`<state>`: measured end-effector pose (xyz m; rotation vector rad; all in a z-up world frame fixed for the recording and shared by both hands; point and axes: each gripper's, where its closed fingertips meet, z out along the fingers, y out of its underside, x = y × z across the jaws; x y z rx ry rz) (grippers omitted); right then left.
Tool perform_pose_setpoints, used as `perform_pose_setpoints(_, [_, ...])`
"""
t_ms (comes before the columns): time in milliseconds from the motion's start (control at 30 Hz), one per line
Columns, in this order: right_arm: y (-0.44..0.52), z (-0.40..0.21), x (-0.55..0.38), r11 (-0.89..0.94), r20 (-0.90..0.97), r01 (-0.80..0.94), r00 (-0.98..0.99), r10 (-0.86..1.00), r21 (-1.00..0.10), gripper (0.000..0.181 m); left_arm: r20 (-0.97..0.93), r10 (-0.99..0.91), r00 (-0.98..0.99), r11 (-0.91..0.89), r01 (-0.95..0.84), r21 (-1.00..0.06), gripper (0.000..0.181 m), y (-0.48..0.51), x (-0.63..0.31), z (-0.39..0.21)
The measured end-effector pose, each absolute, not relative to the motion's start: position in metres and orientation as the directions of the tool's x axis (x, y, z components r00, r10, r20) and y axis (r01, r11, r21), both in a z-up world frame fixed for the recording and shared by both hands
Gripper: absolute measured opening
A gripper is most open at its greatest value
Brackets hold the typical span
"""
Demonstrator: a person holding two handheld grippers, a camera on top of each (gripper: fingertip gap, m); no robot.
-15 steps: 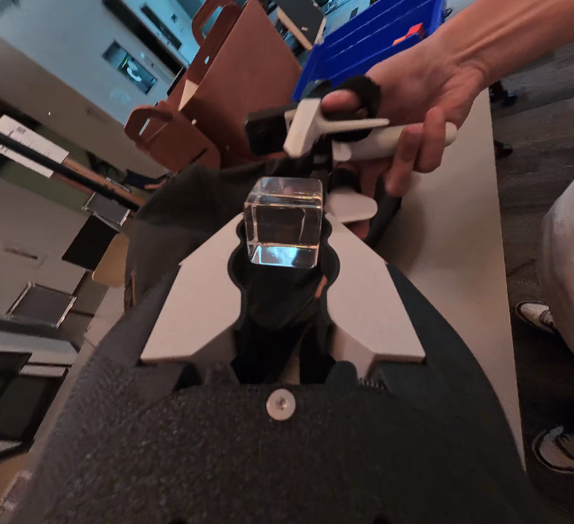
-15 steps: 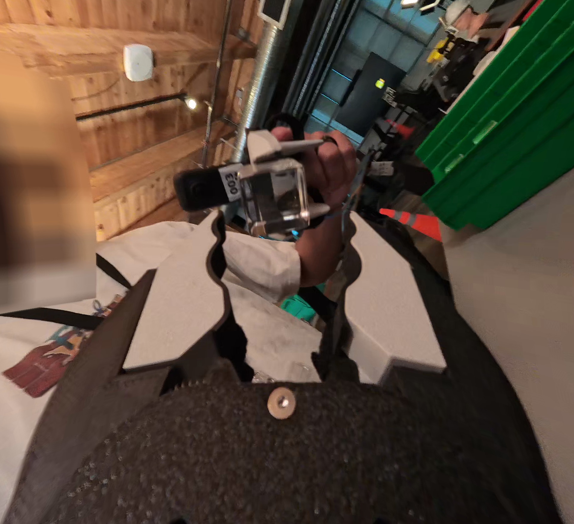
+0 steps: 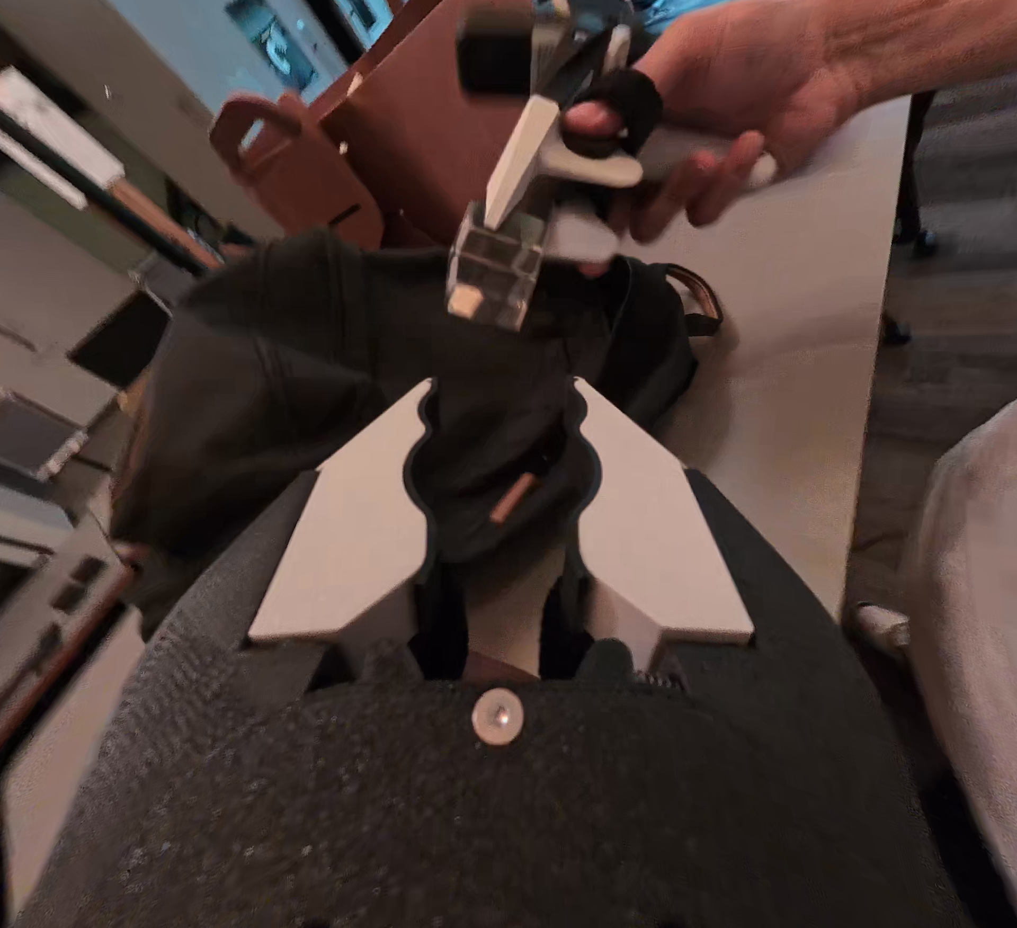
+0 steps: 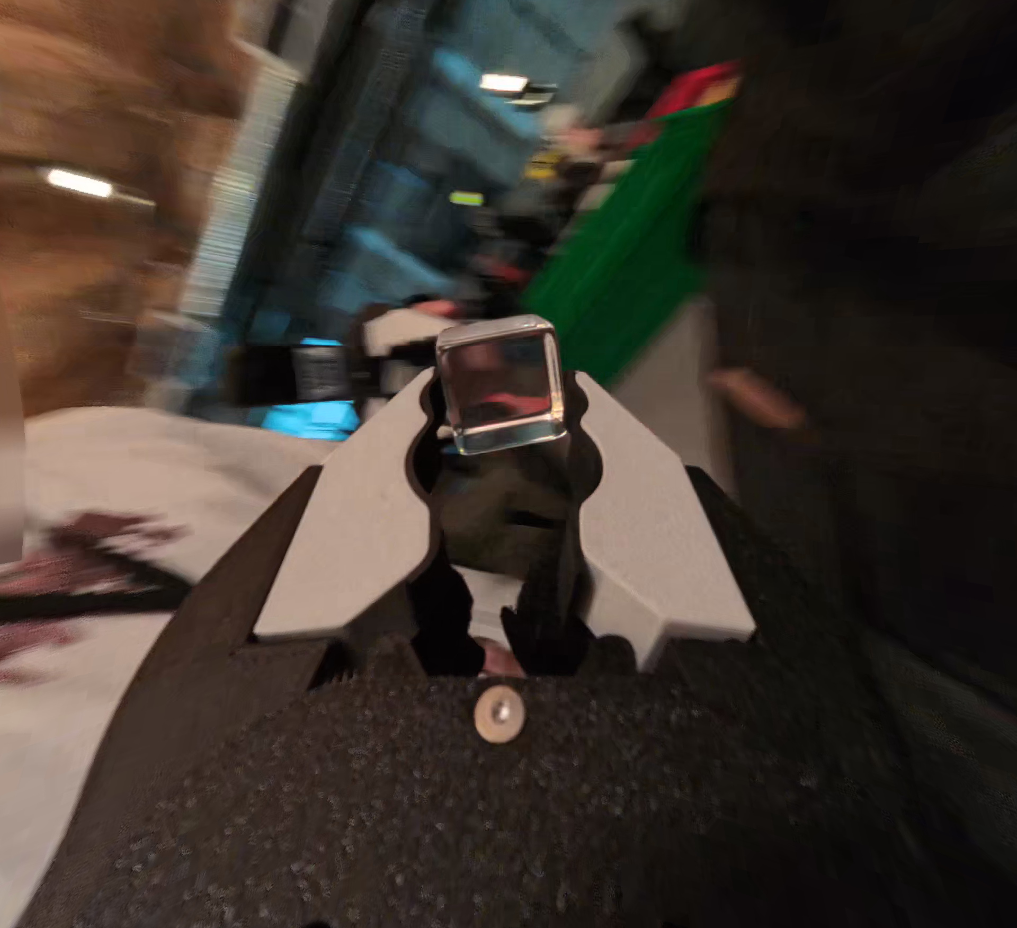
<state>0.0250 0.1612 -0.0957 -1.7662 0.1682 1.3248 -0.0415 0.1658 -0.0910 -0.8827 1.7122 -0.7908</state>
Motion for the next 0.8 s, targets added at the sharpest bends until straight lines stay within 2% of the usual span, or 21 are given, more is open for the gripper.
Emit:
perform_pose_setpoints(33, [0.165,-0.108,0.052,-0.573,-0.737,-0.502,0.604,0.305,-0.648,0.042,-0.422,-0.885,-0.199,0.46,-0.218,-0.861,0.046,0.17,-0.048,-0.097])
perform_pose_setpoints(100, [0.167,-0.131,0.1,-0.607,-0.456,-0.262,0.87,0.188,-0.75,0.042,-0.29,-0.948,-0.132,0.315,-0.256,-0.914,0.046,0.177,-0.061,-0.106])
perform_pose_setpoints(167, [0.171,-0.151,0.123,-0.702,-0.236,-0.053,0.958,0.166,-0.711,0.042,-0.117,-0.986,-0.115,0.146,-0.29,-0.946,0.046,0.175,-0.073,-0.119])
perform_pose_setpoints(300, [0.186,-0.195,0.121,-0.805,0.016,0.306,0.938,0.347,-0.508,0.042,0.153,-0.968,-0.199,-0.078,-0.34,-0.937,0.046,0.153,-0.096,-0.14])
perform_pose_setpoints(400, [0.194,-0.229,0.119,-0.801,0.092,0.495,0.864,0.495,-0.338,0.042,0.314,-0.918,-0.244,-0.179,-0.452,-0.874,0.046,0.141,-0.111,-0.159])
perform_pose_setpoints(467, [0.189,-0.259,0.131,-0.783,0.127,0.596,0.803,0.582,-0.176,0.043,0.397,-0.877,-0.273,-0.228,-0.491,-0.841,0.046,0.132,-0.119,-0.164])
perform_pose_setpoints(500, [0.189,-0.271,0.131,-0.77,0.114,0.618,0.786,0.608,-0.161,0.043,0.412,-0.87,-0.27,-0.24,-0.499,-0.833,0.046,0.129,-0.121,-0.165])
perform_pose_setpoints(733, [0.196,-0.27,0.13,-0.774,0.016,0.564,0.811,0.585,-0.289,0.043,0.415,-0.881,-0.227,-0.274,-0.471,-0.839,0.046,0.121,-0.117,-0.167])
perform_pose_setpoints(800, [0.194,-0.262,0.13,-0.793,0.013,0.511,0.843,0.538,-0.331,0.051,0.426,-0.882,-0.203,-0.296,-0.463,-0.835,0.046,0.123,-0.115,-0.166])
